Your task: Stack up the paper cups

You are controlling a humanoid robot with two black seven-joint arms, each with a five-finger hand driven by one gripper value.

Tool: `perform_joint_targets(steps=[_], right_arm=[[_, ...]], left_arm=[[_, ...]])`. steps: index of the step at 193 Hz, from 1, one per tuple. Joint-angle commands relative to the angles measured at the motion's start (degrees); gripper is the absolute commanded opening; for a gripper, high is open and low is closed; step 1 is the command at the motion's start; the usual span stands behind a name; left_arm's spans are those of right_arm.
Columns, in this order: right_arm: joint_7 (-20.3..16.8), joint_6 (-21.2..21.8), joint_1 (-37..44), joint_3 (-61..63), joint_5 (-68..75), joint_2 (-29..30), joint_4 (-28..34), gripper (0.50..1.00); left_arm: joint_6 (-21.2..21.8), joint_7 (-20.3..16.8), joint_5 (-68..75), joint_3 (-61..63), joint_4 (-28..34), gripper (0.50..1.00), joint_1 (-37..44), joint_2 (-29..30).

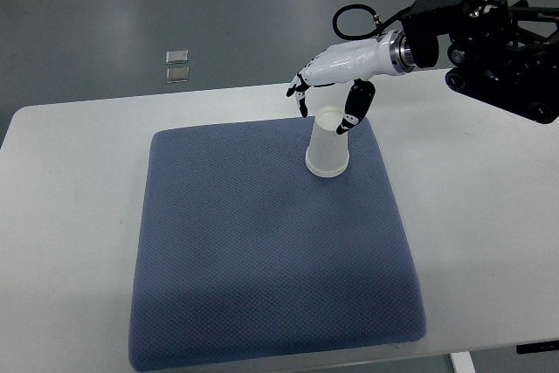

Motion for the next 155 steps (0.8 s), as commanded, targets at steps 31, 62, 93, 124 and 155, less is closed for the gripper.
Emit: perform_joint_targets(steps=[31, 62, 93, 124, 155], right_arm=[[0.4, 0.2, 3.6, 1.8, 7.4, -1.1, -3.3, 0.905], [0.1, 0.4, 3.1, 6.9, 19.6, -1.2, -10.1, 0.905], [-0.3, 1.0, -2.0, 11.4, 38.0, -0.3, -19.7, 0.905], [-1.5, -0.3, -5.1, 11.4, 57.1, -0.1, -22.2, 0.907], [-1.8, -2.7, -8.0, 11.5, 71.8, 0.6, -22.4, 0.907]], left_arm=[[0.0, 0.0, 0.0, 0.0, 0.0, 1.000, 0.0, 0.0], [0.0, -0.1, 0.0, 0.0, -0.1, 1.000, 0.0, 0.0], [0.0, 0.0, 0.0, 0.0, -0.1, 1.000, 0.0, 0.0], [0.1, -0.1, 0.0, 0.0, -0.1, 1.000, 0.0, 0.0], [0.0, 0.0, 0.0, 0.0, -0.1, 1.000, 0.0, 0.0]])
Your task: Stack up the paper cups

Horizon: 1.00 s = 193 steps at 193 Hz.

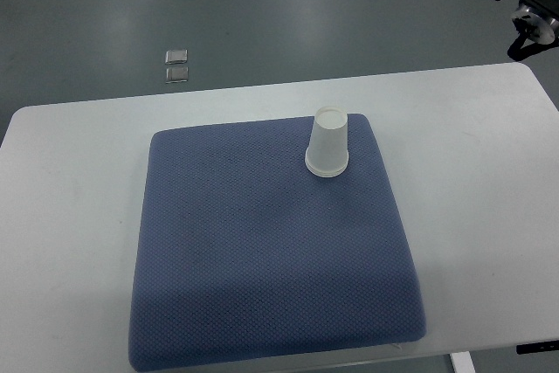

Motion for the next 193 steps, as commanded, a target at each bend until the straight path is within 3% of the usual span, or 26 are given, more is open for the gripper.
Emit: perform_joint_targets(steps=[1, 49, 117, 193], right_arm=[[0.0, -1.5, -1.9, 0.0, 8.1, 0.7, -0.3, 0.907], [-0.1, -7.1, -8.7, 7.4, 26.9, 4.7, -0.7, 0.905], [-0.3, -15.5, -18.9, 20.9, 35.6, 10.7, -0.7, 0.907], [0.6, -15.5, -23.0, 21.6, 40.2, 14.7, -0.8, 0.907]], left_arm=[[0.0, 0.1, 0.0, 0.0, 0.0, 1.000, 0.0, 0.0], [0.0, 0.1, 0.0, 0.0, 0.0, 1.000, 0.0, 0.0], [0.0, 0.0, 0.0, 0.0, 0.0, 1.000, 0.0, 0.0], [0.1, 0.1, 0.0, 0.0, 0.0, 1.000, 0.0, 0.0]])
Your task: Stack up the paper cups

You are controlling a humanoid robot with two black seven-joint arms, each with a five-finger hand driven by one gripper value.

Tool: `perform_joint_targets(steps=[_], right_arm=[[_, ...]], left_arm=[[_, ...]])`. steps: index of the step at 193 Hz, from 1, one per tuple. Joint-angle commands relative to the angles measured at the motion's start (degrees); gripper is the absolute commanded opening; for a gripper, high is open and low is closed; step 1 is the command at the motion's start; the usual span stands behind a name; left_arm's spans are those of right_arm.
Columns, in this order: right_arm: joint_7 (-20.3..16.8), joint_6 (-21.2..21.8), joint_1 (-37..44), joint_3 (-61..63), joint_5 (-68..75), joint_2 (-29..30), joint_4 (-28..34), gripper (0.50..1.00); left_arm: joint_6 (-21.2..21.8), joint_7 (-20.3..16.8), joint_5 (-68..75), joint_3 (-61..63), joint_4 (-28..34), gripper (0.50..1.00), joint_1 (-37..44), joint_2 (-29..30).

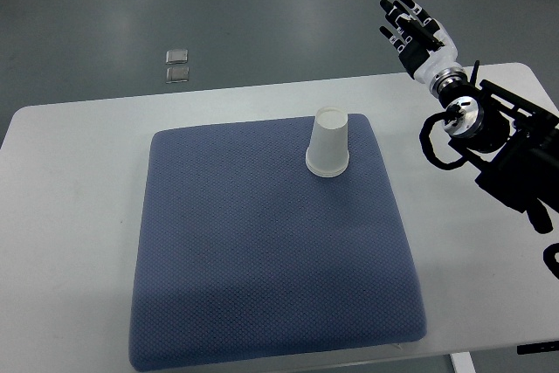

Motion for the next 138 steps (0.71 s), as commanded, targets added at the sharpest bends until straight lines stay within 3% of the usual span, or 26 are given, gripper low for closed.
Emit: perform_joint_targets(steps=[1, 138], right_arm=[[0.5, 0.4, -0.7, -0.2, -0.6, 0.8, -0.1, 0.907], [1.4, 0.3, -1.5, -0.7, -1.8, 1.2, -0.1, 0.907]], left_arm=[[0.1, 0.0, 0.0, 0.0, -0.1, 1.000, 0.0, 0.0], [0.0, 0.0, 0.0, 0.0, -0.1, 1.000, 0.0, 0.0]])
